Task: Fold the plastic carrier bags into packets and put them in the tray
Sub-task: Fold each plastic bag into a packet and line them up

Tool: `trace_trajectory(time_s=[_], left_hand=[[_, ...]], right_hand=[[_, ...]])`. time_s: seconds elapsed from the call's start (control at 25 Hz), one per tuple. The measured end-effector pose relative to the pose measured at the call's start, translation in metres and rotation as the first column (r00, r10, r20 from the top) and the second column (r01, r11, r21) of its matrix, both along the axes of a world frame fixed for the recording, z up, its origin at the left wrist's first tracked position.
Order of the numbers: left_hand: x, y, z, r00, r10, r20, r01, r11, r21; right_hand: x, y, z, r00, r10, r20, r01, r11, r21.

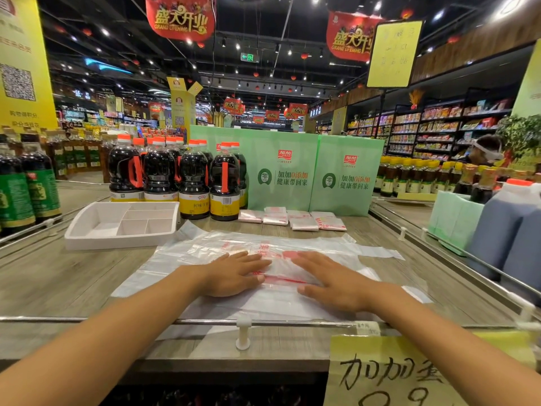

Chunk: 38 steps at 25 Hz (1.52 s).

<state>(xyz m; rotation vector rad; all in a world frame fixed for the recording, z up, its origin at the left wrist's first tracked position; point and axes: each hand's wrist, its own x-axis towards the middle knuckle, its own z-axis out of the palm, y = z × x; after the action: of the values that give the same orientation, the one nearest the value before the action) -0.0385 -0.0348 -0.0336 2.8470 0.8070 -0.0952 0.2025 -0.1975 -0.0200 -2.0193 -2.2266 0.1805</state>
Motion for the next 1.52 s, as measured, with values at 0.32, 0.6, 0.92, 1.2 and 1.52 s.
trace_trajectory(time_s=[0.32,0.6,0.92,1.2,1.52], left_hand=[[0.008,-0.002,-0.004,0.994,0.05,-0.098,-0.053,0.998,-0.029],[-0.015,0.013,-0.005,0.987,0.084,-0.136,-0.085,0.996,-0.001],[-0.026,0.021,-0.003,0.987,0.132,-0.093,-0.133,0.991,-0.014],[-0.03,0.014,0.006,0.98,0.12,0.157,-0.13,0.99,0.058],[-0.032,0.005,0.023,0.924,0.132,0.358,-0.188,0.974,0.127]], right_hand=[[0.001,0.004,-0.003,0.997,-0.061,0.041,0.069,0.967,-0.245],[0.039,-0.004,-0.008,0.951,-0.296,0.084,0.308,0.92,-0.244],[0.057,-0.005,-0.011,0.918,-0.388,0.083,0.397,0.89,-0.223],[0.039,-0.007,0.001,0.977,-0.19,0.093,0.185,0.981,0.06],[0.037,-0.006,0.009,0.931,-0.365,0.022,0.332,0.868,0.369]])
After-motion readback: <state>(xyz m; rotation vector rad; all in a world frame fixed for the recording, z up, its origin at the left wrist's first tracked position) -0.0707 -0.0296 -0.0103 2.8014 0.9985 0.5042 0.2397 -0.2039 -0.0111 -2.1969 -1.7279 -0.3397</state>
